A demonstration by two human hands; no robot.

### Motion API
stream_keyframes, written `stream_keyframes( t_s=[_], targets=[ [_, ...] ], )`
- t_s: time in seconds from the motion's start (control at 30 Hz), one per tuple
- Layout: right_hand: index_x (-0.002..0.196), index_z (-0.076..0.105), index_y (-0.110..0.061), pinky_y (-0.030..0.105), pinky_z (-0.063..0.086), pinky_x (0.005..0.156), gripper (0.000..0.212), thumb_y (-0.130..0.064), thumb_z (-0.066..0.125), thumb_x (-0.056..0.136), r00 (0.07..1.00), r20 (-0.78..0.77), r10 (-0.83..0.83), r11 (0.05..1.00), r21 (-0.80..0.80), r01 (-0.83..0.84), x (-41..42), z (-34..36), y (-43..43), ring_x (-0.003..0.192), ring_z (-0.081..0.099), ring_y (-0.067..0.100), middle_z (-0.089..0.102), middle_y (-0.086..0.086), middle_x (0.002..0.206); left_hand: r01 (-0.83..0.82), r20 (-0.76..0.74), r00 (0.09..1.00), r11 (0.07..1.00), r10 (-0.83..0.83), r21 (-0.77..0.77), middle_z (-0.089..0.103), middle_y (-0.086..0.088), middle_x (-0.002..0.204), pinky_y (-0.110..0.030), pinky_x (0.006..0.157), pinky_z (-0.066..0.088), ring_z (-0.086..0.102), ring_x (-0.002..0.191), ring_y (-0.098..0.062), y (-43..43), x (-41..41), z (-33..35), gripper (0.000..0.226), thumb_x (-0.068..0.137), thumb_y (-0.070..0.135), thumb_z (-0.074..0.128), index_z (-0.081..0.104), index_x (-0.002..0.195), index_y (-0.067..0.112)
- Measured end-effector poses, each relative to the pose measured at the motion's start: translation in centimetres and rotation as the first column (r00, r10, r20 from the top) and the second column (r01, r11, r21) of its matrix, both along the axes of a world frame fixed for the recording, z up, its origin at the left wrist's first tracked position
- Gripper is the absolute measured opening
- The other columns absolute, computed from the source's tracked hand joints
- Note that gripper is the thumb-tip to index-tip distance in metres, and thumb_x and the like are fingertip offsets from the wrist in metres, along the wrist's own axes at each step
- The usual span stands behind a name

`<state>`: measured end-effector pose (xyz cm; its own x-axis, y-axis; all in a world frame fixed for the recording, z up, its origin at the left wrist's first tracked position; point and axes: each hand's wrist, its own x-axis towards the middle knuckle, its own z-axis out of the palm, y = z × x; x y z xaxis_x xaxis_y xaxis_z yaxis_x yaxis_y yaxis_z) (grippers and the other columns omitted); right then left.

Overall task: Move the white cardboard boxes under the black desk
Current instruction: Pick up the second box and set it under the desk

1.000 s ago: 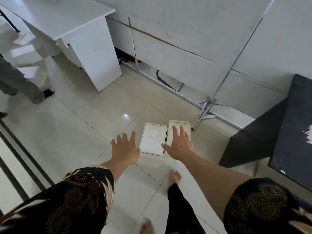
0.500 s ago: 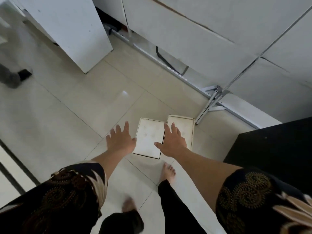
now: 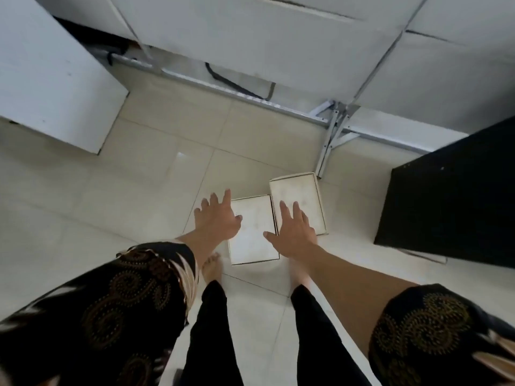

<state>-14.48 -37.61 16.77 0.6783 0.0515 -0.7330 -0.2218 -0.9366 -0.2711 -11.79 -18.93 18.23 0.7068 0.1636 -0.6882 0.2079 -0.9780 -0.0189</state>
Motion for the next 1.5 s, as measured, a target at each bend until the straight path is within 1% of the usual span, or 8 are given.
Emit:
stream_keyframes(
  t_s=[0.43,0.6,0.8,1.0,1.2,1.3,1.37,1.5],
  targets=[
    [0.16,-0.001,-0.035,0.047,0.038,0.11,0.092,-0.054,0.059,0.092,0.714,-0.207,-0.669,0.719,0.063,0.693,-5.4,-15.6,6.6,0.152,0.019,0.03,0.001,0.006,0.169,0.462,-0.07,0.883,0.886,-0.463,-0.029,0.01,-0.011,0.166,-0.049,0.116,0.023,0.013,0.151,-0.035,1.8,5.0,-15.5,0.08,0.097,0.055,0.042,-0.002,0.158,0.027],
    [0.16,0.0,-0.027,0.048,0.035,0.115,0.102,-0.052,0.067,0.088,0.367,-0.33,-0.87,0.4,-0.035,0.916,-7.5,-25.4,7.7,0.147,0.031,0.034,0.013,0.012,0.167,0.473,-0.155,0.865,0.878,-0.478,-0.067,0.006,-0.011,0.167,-0.051,0.116,0.021,0.013,0.151,-0.037,1.1,3.8,-25.6,0.082,0.096,0.055,0.045,-0.001,0.158,0.028],
    [0.156,-0.013,0.002,0.041,0.026,0.116,0.113,-0.056,0.059,0.091,0.051,-0.429,-0.902,0.171,-0.244,0.955,-8.7,-35.8,8.4,0.15,0.023,0.033,0.024,0.019,0.162,0.529,-0.116,0.842,0.849,-0.527,-0.016,-0.006,-0.011,0.167,-0.052,0.115,0.025,0.01,0.151,-0.037,2.5,5.9,-37.4,0.084,0.095,0.057,0.048,-0.001,0.158,0.031],
    [0.154,-0.017,0.003,0.039,0.024,0.118,0.106,-0.045,0.057,0.096,0.022,-0.359,-0.933,0.084,-0.158,0.984,-9.8,-39.4,10.1,0.151,0.021,0.033,0.012,0.017,0.167,0.503,-0.024,0.864,0.864,-0.503,-0.019,0.026,-0.017,0.159,-0.052,0.107,0.033,0.037,0.137,-0.042,4.2,6.3,-42.9,0.08,0.098,0.054,0.041,-0.004,0.158,0.025],
    [0.159,0.005,-0.014,0.045,0.034,0.112,0.085,-0.048,0.053,0.098,0.159,-0.236,-0.959,0.164,-0.001,0.986,-8.4,-39.0,8.9,0.138,0.042,0.041,0.031,0.017,0.159,0.26,-0.067,0.965,0.962,-0.255,0.086,0.052,-0.021,0.14,-0.048,0.102,0.037,0.051,0.125,-0.041,9.8,3.7,-42.8,0.065,0.101,0.058,0.023,0.037,0.145,0.013],
    [0.158,0.019,-0.025,0.044,0.038,0.108,0.07,-0.054,0.045,0.1,0.267,-0.2,-0.943,0.247,0.118,0.962,-7.6,-39.4,8.7,0.135,0.046,0.037,0.041,0.013,0.154,-0.013,-0.106,0.994,0.998,0.02,0.068,0.064,-0.025,0.12,-0.04,0.09,0.044,0.059,0.106,-0.039,13.8,2.4,-42.8,0.079,0.101,0.059,0.011,0.063,0.117,0.001],
    [0.15,0.04,-0.029,0.043,0.042,0.106,0.054,-0.054,0.037,0.102,0.246,-0.202,-0.948,0.21,0.181,0.961,-7.0,-40.2,8.2,0.128,0.053,0.034,0.055,0.01,0.143,-0.325,-0.074,0.942,0.944,0.328,0.052,0.067,-0.022,0.102,-0.037,0.078,0.048,0.061,0.09,-0.035,16.3,1.6,-43.2,0.085,0.098,0.066,0.017,0.066,0.1,-0.003],
    [0.111,0.072,-0.019,0.033,0.051,0.088,0.036,-0.044,0.047,0.1,0.059,-0.238,-0.97,0.022,0.156,0.987,-5.7,-42.7,7.3,0.104,0.065,0.028,0.072,0.006,0.106,-0.707,-0.05,0.708,0.706,0.705,-0.049,0.071,-0.014,0.091,-0.04,0.088,0.057,0.069,0.085,-0.03,20.0,0.2,-45.1,0.073,0.092,0.07,0.041,0.069,0.091,0.002]
  ],
)
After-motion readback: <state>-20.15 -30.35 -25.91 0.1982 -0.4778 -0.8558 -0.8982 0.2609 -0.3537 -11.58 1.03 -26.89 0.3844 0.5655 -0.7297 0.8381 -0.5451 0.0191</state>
